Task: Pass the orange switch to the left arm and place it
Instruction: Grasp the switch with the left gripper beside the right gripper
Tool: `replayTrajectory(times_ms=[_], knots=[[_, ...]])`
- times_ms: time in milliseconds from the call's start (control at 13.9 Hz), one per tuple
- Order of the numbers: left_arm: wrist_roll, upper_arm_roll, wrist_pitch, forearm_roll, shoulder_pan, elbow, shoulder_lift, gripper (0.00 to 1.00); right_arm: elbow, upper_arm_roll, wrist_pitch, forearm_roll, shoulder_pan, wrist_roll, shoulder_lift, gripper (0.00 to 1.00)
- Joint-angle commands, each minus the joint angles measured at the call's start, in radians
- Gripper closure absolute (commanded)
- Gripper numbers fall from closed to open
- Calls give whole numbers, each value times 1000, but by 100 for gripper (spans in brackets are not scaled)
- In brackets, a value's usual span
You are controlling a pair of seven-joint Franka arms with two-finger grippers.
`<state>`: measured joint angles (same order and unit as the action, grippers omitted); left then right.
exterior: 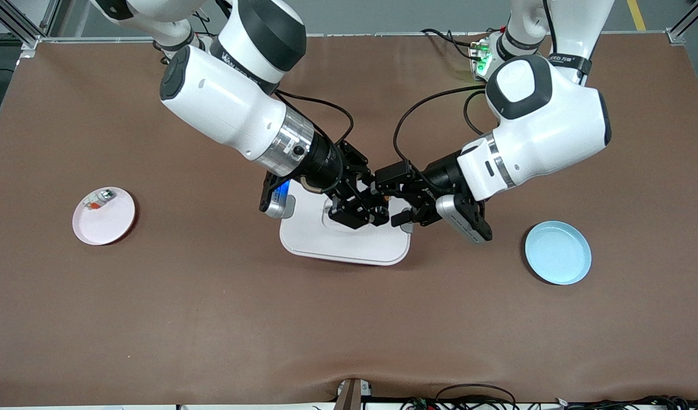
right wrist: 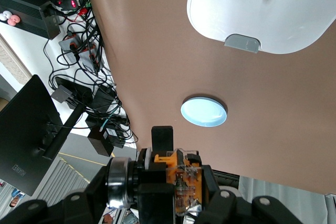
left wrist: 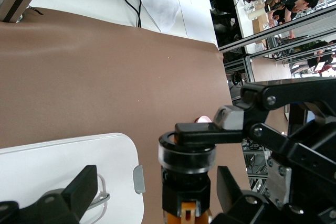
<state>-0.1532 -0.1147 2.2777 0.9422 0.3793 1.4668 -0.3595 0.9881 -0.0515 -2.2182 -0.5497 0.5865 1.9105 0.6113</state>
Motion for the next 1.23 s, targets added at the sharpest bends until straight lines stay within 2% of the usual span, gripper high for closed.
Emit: replayTrajectory(times_ms=[0,72,577,722,866,938,1011,1083,1155], knots=[[-40,0,8,20,-2,-11,-6,0,-45,-4,-1,-21,-2,10,22,100],[-51,0,8,20,-3,-11,-6,2,-48,-4,-2,-21,-4,10,24,100],[-81,0,8,21,-7,-11,-7,82,-60,-7,-5,-21,-4,10,33,100],[-83,0,8,23,-7,-11,-13,93,-60,-7,-5,-21,-5,10,33,100],[-83,0,8,23,-7,-11,-13,94,-60,-7,-3,-21,-5,10,33,100],[-83,0,8,23,-7,-11,-13,94,-60,-7,-3,-21,-7,10,33,82],[-83,-2,8,27,-5,-11,-13,94,-60,-5,-5,-21,-5,16,31,35],[-83,-2,8,29,-5,-11,-13,94,-60,-4,-5,-19,-2,36,31,11],[-83,0,8,27,-5,-11,-13,94,-60,-4,-3,-19,-4,42,31,0]])
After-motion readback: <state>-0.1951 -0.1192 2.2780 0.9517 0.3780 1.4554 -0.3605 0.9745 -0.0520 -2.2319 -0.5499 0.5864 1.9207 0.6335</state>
